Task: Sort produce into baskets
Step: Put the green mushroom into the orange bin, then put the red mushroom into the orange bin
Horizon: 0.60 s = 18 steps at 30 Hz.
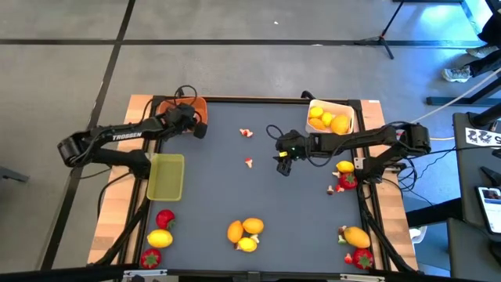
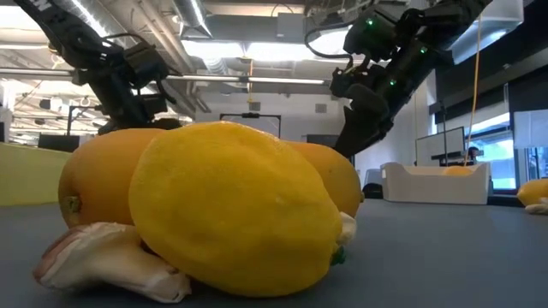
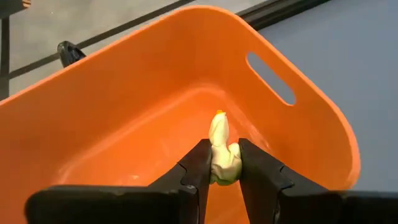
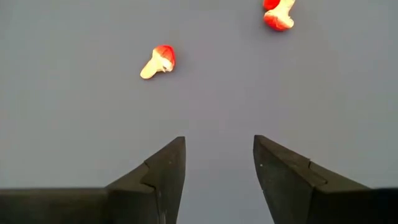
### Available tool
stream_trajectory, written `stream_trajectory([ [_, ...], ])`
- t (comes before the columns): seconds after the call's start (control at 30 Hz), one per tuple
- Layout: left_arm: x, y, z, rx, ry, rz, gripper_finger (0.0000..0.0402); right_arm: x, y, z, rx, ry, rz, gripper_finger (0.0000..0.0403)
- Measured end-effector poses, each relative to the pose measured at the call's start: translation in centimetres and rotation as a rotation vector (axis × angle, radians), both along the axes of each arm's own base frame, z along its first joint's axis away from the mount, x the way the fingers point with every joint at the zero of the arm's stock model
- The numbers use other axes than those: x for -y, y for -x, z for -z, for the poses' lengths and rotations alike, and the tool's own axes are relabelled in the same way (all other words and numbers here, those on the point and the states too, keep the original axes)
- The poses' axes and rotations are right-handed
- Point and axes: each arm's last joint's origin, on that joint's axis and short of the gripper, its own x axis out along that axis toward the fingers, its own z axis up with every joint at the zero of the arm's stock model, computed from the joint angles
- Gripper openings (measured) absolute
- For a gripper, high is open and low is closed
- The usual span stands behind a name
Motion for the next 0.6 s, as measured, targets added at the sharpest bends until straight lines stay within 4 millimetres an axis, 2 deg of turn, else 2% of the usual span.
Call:
stream_trajectory([
  [0.23,-0.2,0.1,-0.1,0.017,0.029,0.019,0.0146,0.0,0.0,0.0,0.001,0.018,-0.020,0.0189],
  [0.37,-0.2,-0.3,-1.2,0.054,0.053,0.054,0.0181,0.0,-0.1,-0.1,0.009,0.029,-0.031,0.0189],
  [0.6,0.7,-1.2,-3.6,0.132,0.069,0.194,0.0192,0.0,-0.4,-0.4,0.043,0.054,-0.052,0.0189],
])
